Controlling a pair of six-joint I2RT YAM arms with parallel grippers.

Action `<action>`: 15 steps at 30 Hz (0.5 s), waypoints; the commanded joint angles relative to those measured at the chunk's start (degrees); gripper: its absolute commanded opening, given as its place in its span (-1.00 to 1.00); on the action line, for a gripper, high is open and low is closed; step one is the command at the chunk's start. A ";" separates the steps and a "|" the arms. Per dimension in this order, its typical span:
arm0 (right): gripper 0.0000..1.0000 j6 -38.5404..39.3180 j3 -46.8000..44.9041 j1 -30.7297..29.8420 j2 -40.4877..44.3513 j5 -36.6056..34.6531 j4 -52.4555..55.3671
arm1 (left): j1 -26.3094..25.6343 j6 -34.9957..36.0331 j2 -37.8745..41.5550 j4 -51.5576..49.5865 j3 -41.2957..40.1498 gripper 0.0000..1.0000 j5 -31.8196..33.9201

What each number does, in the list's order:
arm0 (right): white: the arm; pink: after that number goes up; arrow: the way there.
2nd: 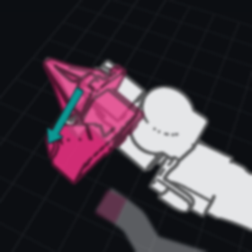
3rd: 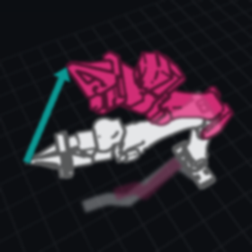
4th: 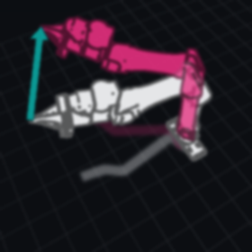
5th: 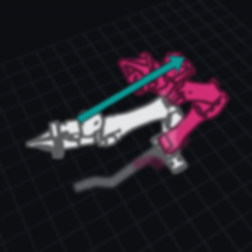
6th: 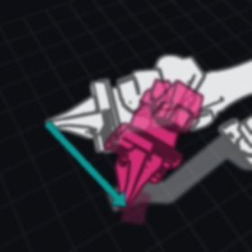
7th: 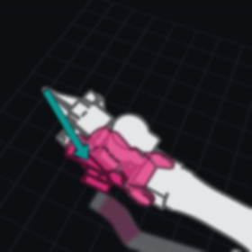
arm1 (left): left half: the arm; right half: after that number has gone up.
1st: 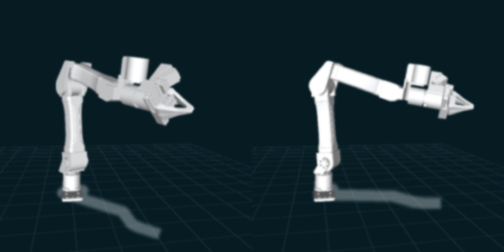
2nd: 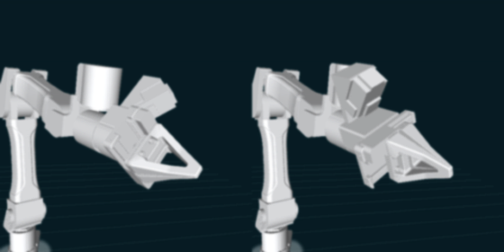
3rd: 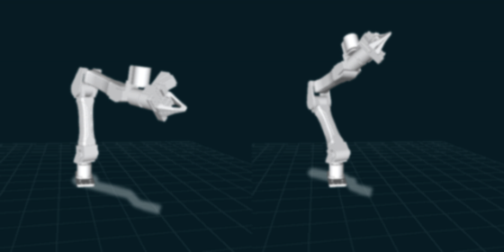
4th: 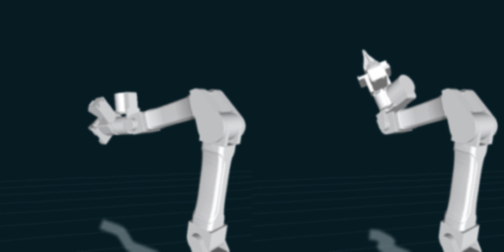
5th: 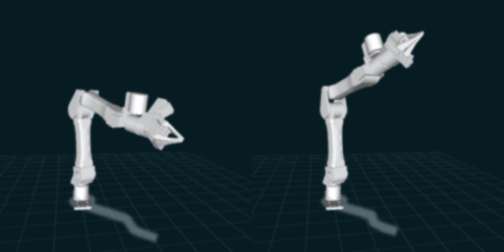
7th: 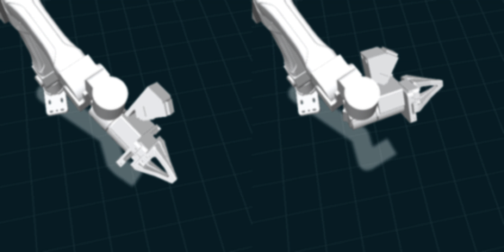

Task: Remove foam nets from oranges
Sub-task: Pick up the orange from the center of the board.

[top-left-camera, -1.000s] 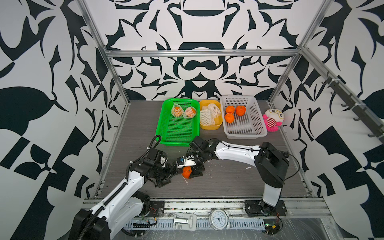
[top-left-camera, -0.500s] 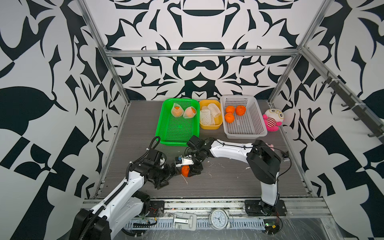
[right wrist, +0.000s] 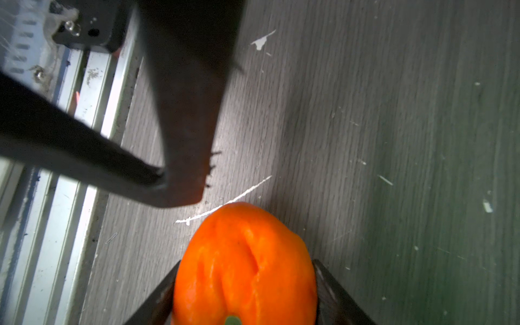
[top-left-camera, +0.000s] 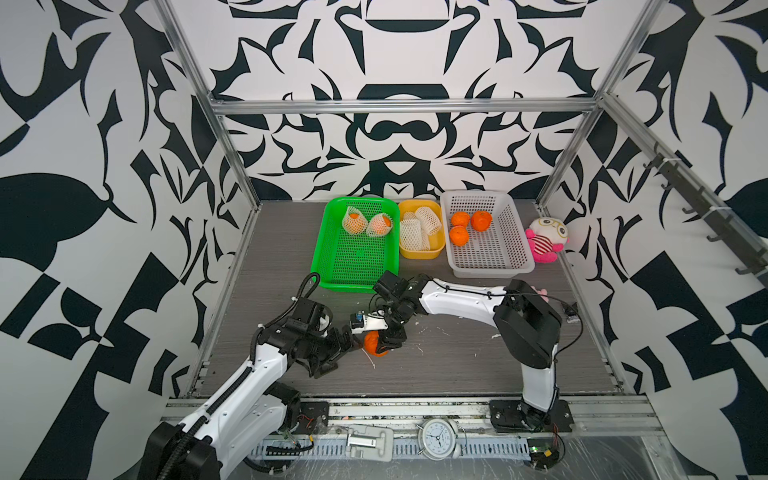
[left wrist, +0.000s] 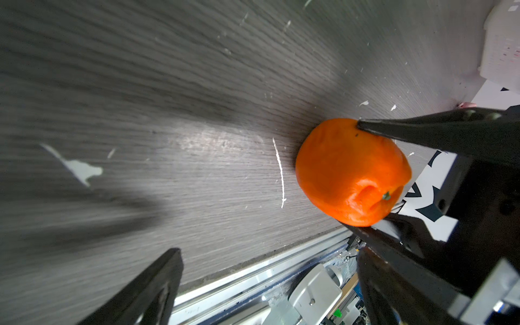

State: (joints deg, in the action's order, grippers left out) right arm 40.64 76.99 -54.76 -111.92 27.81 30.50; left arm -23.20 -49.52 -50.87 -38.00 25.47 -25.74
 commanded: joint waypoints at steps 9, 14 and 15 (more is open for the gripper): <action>0.14 0.02 1.39 -0.98 6.62 -3.02 3.37 | -0.10 0.94 0.88 -0.23 2.66 0.99 -0.30; 0.11 0.75 1.58 -0.40 9.79 -5.20 5.46 | -0.12 1.61 0.53 -1.49 4.92 0.99 -0.03; 0.10 0.70 1.71 -0.13 10.40 -5.48 5.94 | -0.18 1.73 0.55 -1.67 5.41 0.99 0.00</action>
State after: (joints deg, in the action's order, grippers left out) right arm 40.73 76.99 -55.20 -104.68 23.57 33.89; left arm -23.27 -48.60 -50.63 -38.17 28.67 -25.87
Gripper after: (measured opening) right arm 0.625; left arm 0.994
